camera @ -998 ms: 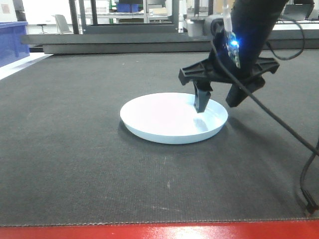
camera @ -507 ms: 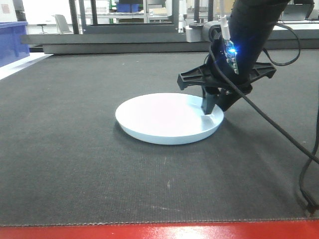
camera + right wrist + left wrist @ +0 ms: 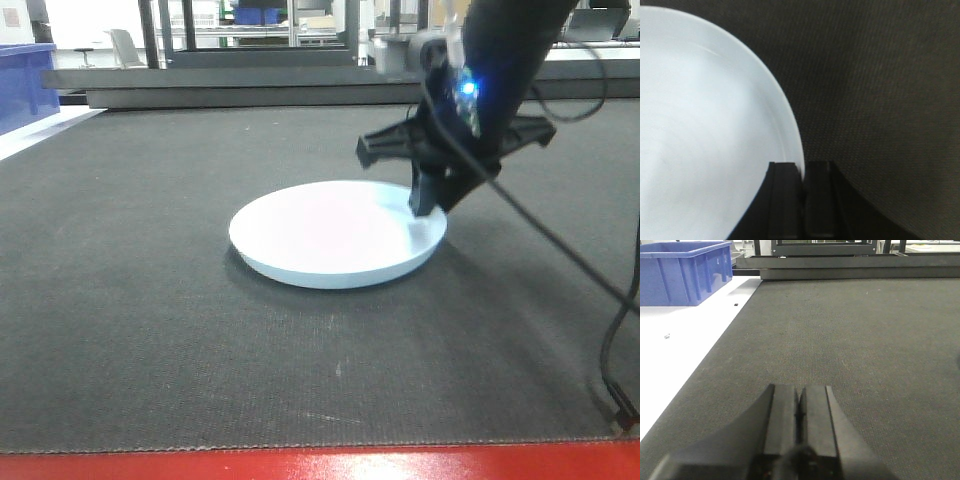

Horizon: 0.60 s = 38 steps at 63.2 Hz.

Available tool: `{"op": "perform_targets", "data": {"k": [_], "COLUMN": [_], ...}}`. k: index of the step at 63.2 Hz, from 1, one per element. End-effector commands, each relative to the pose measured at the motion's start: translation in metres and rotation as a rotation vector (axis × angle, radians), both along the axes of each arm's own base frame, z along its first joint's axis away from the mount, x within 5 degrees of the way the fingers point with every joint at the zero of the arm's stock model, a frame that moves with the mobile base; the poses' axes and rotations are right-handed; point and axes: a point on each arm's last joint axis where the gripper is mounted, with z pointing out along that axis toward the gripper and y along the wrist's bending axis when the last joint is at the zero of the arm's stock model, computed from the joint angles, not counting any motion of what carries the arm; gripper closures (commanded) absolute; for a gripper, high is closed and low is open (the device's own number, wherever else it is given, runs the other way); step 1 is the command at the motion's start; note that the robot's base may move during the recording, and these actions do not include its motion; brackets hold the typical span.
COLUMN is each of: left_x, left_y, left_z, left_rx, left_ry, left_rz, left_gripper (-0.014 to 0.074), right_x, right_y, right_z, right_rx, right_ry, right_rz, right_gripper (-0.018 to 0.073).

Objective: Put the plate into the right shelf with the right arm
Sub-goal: 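Lift the white plate up off the table with the right gripper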

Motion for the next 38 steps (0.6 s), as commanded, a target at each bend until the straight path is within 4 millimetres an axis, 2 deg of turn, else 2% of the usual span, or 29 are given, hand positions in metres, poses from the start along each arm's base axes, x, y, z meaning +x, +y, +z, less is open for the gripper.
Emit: {"op": "perform_targets", "data": {"k": [1, 10, 19, 38], "left_x": [-0.001, -0.001, -0.001, -0.001], "left_y": [0.001, 0.001, 0.001, 0.001], "left_z": [0.005, 0.005, 0.005, 0.005], "left_rx": [-0.008, -0.008, -0.008, -0.008], "left_ry": [-0.083, -0.083, -0.083, -0.083], "left_rz": [0.015, 0.015, 0.015, 0.015], "left_gripper": [0.0643, 0.0643, 0.0643, 0.0643], "right_x": [-0.009, -0.037, -0.074, -0.167], "right_y": [-0.008, -0.021, -0.037, -0.081], "right_z": [0.061, 0.1, 0.123, 0.15], "right_rx": [0.042, 0.095, 0.132, 0.161], "right_ry": [-0.182, -0.313, -0.418, -0.619], "right_rz": [0.023, 0.034, 0.046, 0.069], "right_gripper": [0.0504, 0.0504, 0.0504, 0.0504]}}
